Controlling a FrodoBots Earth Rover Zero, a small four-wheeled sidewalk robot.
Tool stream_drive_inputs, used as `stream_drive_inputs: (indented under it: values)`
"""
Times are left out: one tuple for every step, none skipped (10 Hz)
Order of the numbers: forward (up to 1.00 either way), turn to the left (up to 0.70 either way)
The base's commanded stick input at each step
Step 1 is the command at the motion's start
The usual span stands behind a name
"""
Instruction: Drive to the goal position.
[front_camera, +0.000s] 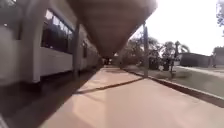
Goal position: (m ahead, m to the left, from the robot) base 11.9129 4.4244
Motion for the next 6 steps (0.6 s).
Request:
stream_drive_inputs:
  values:
    - [1.00,0.00]
    - [1.00,0.00]
    - [1.00,0.00]
    - [1.00,0.00]
    - [1.00,0.00]
    - [1.00,0.00]
